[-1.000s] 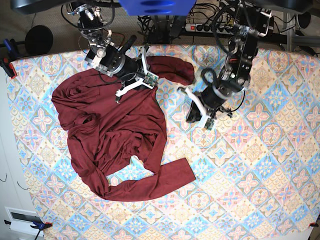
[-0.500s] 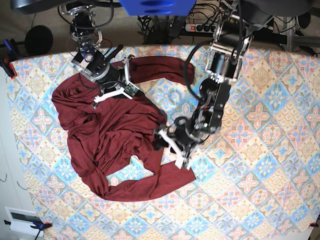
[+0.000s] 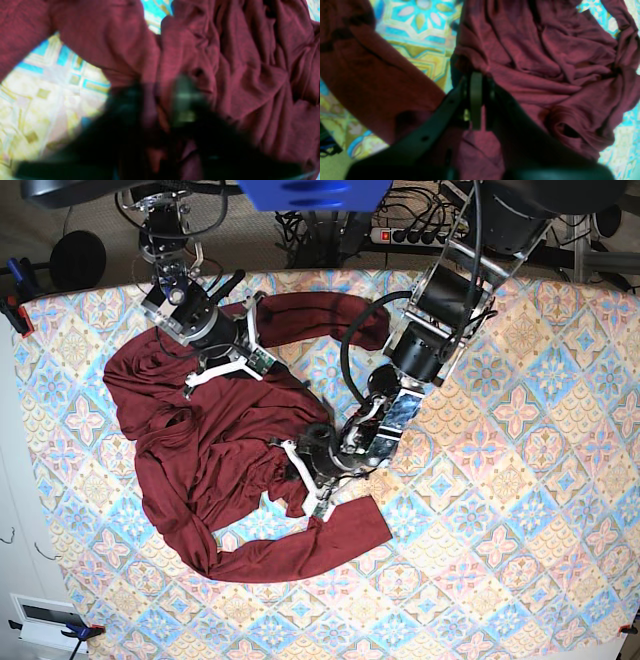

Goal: Layout the t-shirt on the table in an organized manner, then fold the t-shirt properly
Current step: 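Reach the left gripper across and grasp the shirt hem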

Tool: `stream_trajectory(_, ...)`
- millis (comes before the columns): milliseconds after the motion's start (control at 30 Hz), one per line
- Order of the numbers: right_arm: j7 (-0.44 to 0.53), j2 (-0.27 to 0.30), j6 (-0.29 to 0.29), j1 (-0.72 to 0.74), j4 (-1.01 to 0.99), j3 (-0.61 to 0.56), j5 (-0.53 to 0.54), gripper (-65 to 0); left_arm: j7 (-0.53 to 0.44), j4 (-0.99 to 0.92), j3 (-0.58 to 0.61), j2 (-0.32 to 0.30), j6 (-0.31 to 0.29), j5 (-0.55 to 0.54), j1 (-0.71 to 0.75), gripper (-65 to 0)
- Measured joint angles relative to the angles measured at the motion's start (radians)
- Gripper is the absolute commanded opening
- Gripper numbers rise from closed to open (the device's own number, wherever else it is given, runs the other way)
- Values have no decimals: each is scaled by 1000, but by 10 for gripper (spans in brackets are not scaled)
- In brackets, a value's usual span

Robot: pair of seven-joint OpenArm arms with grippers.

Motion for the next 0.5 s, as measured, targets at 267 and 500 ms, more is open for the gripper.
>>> stream_trajectory(267,0,2,0,1,-13,2,0,-650,132,396,-312,-123,5,-2,68,-650)
stream_trajectory(500,12,0,0,24,-13,2,5,-650,179,426,-441,-204,0,-70,74,-650)
